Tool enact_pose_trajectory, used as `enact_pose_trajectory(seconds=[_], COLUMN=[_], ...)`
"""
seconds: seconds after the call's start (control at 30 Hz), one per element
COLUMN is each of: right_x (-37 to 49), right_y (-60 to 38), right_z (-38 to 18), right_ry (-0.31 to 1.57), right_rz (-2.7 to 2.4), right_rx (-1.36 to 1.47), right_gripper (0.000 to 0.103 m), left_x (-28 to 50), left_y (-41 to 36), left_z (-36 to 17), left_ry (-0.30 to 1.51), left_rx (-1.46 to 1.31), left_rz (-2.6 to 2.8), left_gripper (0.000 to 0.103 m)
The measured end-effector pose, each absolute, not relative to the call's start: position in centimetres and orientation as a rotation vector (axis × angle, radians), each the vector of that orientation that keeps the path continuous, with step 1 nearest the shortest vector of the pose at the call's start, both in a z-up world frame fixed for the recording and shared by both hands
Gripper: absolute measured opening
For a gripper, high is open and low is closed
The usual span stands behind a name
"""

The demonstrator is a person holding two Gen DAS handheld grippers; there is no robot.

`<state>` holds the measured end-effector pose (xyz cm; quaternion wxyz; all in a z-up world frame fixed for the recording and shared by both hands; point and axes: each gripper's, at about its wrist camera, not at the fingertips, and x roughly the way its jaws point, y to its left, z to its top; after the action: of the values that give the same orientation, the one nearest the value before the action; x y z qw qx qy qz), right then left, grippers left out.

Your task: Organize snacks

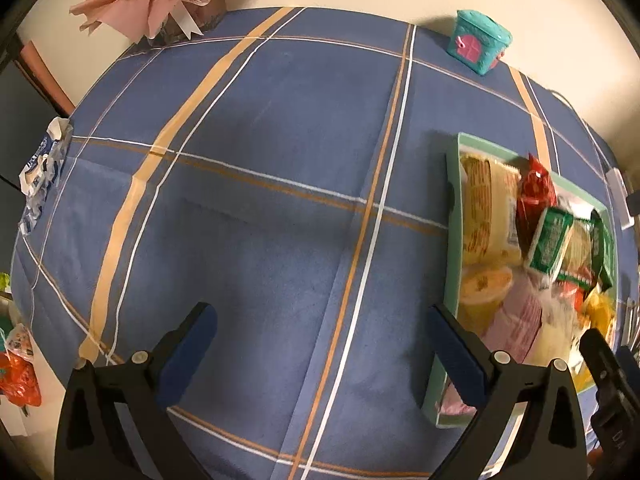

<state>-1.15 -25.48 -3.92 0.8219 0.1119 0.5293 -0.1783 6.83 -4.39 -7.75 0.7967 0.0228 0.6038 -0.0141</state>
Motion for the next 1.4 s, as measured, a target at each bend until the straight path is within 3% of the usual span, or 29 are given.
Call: enact_pose_trajectory(seconds=[0.83, 1.4], right_x=[-8.4, -9.2], right_y=[-21.4, -21.0], right_z=[-2.9, -2.3], right_ry=[1.072, 1.058], right_rz=[-0.351, -0.358], right_rx=[0.172, 0.146], right_gripper=[0.103, 0.103], left_x=[-2.3, -2.7], left_y=[-3.7, -2.9], left_z=[-4.6, -3.7], left_ry=[1.187, 1.157], left_rx=[0.132, 0.103], left_rz=[-0.118, -0.115], left_gripper=[0.103, 0.103])
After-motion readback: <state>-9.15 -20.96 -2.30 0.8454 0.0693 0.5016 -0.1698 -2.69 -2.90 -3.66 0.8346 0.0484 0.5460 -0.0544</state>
